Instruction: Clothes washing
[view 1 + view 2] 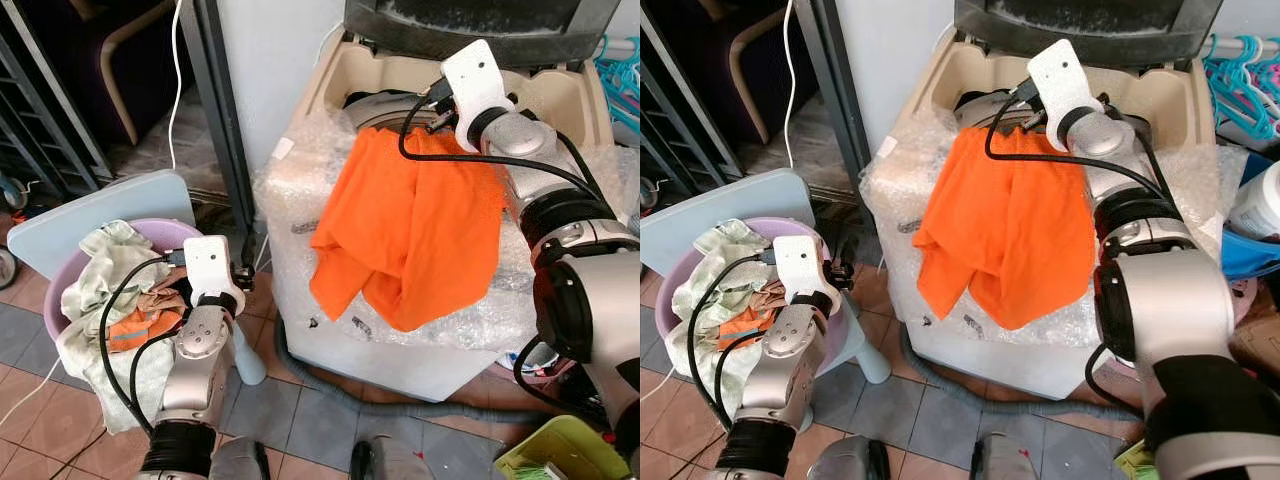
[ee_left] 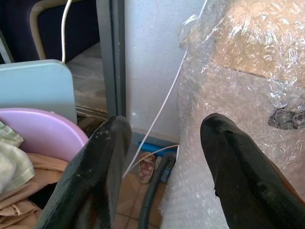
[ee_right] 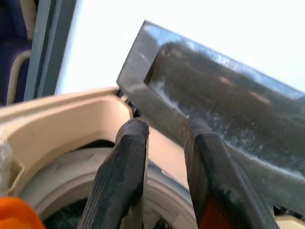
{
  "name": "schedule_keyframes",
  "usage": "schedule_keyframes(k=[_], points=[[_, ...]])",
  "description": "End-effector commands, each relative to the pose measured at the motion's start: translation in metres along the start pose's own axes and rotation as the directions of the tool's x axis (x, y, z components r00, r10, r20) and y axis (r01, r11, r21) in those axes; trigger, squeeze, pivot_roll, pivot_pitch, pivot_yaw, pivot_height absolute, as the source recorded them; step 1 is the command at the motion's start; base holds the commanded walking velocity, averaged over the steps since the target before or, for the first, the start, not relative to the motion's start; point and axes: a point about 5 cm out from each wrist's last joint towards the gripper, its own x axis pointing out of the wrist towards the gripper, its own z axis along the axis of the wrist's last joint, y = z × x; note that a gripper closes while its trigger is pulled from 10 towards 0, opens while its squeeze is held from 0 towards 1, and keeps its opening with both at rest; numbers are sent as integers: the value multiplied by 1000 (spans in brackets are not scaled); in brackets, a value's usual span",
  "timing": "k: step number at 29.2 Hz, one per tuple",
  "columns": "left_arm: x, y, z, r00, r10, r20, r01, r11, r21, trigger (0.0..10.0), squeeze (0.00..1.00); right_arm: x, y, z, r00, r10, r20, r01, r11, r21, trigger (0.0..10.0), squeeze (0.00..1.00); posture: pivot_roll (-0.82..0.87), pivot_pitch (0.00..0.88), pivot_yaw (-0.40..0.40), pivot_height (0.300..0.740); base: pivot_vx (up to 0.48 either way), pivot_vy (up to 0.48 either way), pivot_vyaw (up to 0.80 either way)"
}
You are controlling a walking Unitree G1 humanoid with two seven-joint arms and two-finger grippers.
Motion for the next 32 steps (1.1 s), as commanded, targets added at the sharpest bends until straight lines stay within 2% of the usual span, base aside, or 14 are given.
schedule_keyframes(k=[1, 4, 8, 10, 14, 15, 16, 17, 22, 23, 25, 27, 29, 32], points=[[-1, 1, -4, 1000, 6, -26, -6, 1000, -2, 10000, 0, -3, -10, 13, 995, 9, 98, -14, 999, 46, 10000, 1000, -47, 86, 3, 740, 0, 0, 0], [-2, 2, -4, 999, 14, -31, -14, 1000, -9, 10000, 0, -17, -5, -1, 972, 202, 117, -215, 971, 107, 10000, 1000, -45, 99, 1, 740, 0, 0, 0], [-3, 4, -6, 999, 13, -41, -13, 1000, -17, 10000, 0, -65, -3, -24, 885, 455, 103, -463, 883, 78, 10000, 1000, -72, 102, 11, 740, 0, 0, 0], [-1, 2, -6, 999, -4, -47, 3, 1000, -17, 10000, 0, -87, -4, -22, 837, 533, 120, -542, 838, 60, 10000, 1000, -90, 108, 19, 740, 0, 0, 0], [2, -1, -4, 999, -14, -41, 13, 1000, -15, 10000, 0, -103, -6, -17, 790, 595, 148, -610, 786, 99, 10000, 1000, -92, 107, 21, 740, 0, 0, 0], [2, -1, -4, 999, -14, -38, 14, 1000, -14, 10000, 0, -114, -9, -19, 764, 632, 130, -645, 752, 137, 10000, 553, -94, 108, 22, 740, 0, 0, 0], [2, -1, -4, 999, -14, -38, 14, 1000, -14, 10000, 0, -114, -9, -19, 764, 632, 130, -645, 752, 137, 10000, 553, -94, 108, 22, 740, 0, 0, 0], [2, 0, -3, 999, -11, -36, 11, 1000, -14, 10000, 0, -125, -16, -25, 754, 650, 98, -656, 738, 157, 10000, 463, -95, 107, 21, 740, 0, 0, 0], [2, 3, -3, 999, -4, -38, 4, 1000, -12, 10000, 0, -141, -19, -29, 744, 666, 45, -663, 730, 163, 10000, 431, -90, 108, 21, 740, 0, 0, 0], [1, 3, -3, 999, -3, -38, 2, 1000, -11, 10000, 0, -148, -16, -29, 715, 699, 21, -691, 701, 174, 10000, 35, -90, 108, 22, 740, 0, 0, 0], [1, 4, -3, 999, -2, -39, 1, 1000, -11, 10000, 0, -154, -13, -29, 692, 722, -4, -710, 680, 183, 10000, 35, -91, 107, 23, 740, 0, 0, 0], [2, 4, -3, 999, -2, -40, 2, 1000, -9, 10000, 0, -162, -2, -49, 642, 752, -153, -744, 658, 115, 10000, 0, -93, 104, 24, 740, 0, 0, 0], [2, 4, -3, 999, -4, -41, 4, 1000, -8, 10000, 0, -161, 1, -54, 655, 735, -174, -734, 674, 83, 10000, 0, -92, 104, 24, 740, 0, 0, 0], [3, 3, -3, 999, -7, -40, 7, 1000, -5, 10000, 0, -153, 12, -63, 717, 669, -195, -685, 729, -18, 10000, 0, -90, 102, 26, 740, 0, 0, 0]])
